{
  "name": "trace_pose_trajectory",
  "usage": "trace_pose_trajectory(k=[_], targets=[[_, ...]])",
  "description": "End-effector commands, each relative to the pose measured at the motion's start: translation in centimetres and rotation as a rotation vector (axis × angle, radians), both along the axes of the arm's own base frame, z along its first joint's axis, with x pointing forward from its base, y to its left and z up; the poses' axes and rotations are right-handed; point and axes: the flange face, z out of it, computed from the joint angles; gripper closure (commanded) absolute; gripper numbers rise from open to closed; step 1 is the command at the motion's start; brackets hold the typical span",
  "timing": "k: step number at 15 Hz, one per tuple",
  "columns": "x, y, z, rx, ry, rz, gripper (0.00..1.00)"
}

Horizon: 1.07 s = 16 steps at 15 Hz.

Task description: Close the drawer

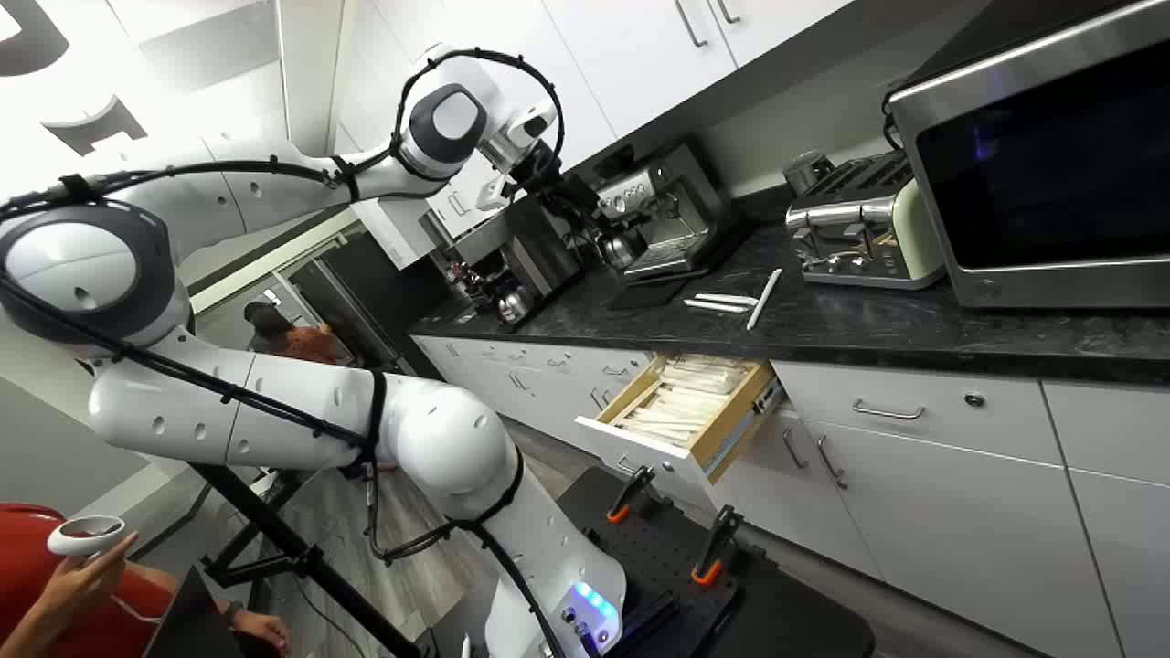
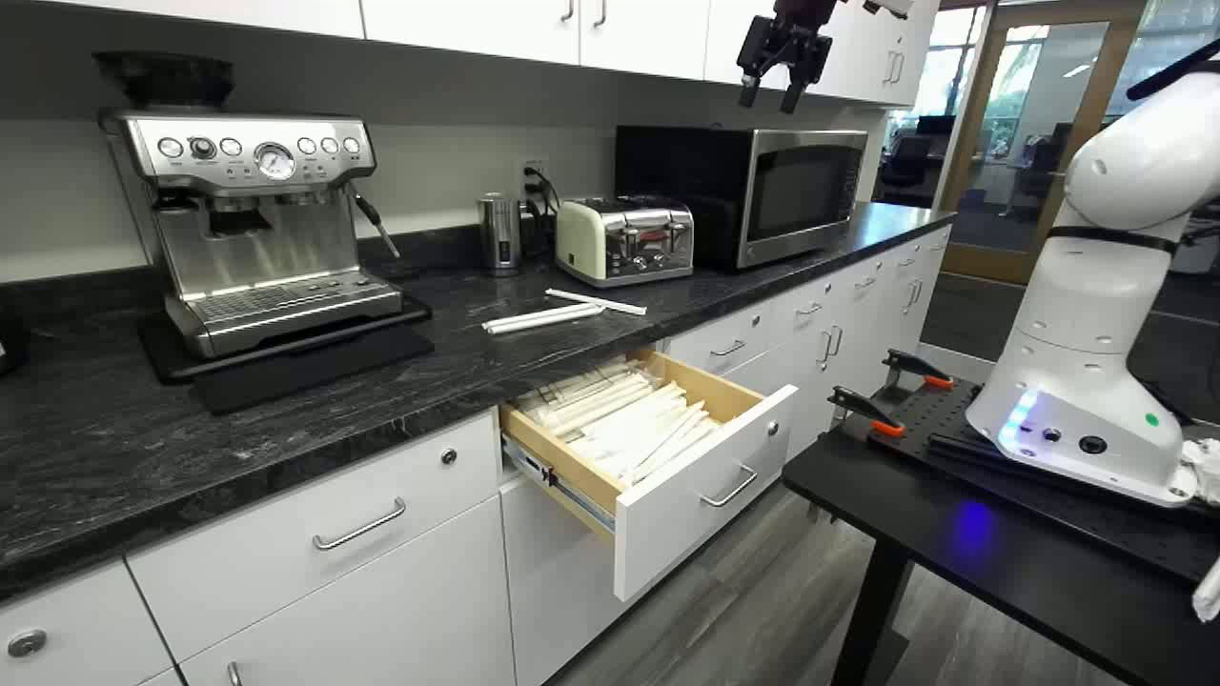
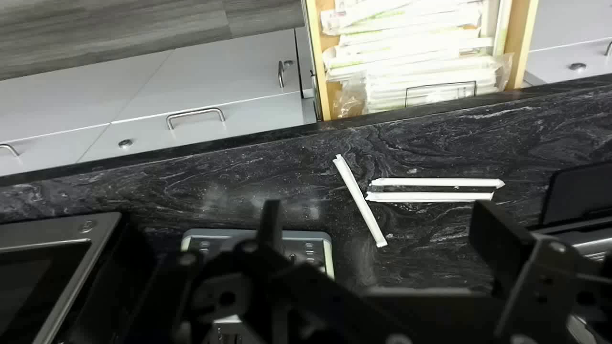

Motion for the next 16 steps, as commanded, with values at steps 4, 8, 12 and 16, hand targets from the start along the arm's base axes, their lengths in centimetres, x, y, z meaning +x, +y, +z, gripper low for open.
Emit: trace_pose_trajectory(k=[4, 8, 12, 16], targets=[[0.0, 0.0, 0.1, 0.0, 0.001, 0.0, 0.0], [0.0, 0.0, 0.1, 0.0, 0.001, 0.0, 0.0], [0.2, 0.4, 0.3, -0.02, -0.037, 0.054, 0.0], [-1.8, 5.3, 0.5, -0.067, -0.063, 0.299, 0.0]])
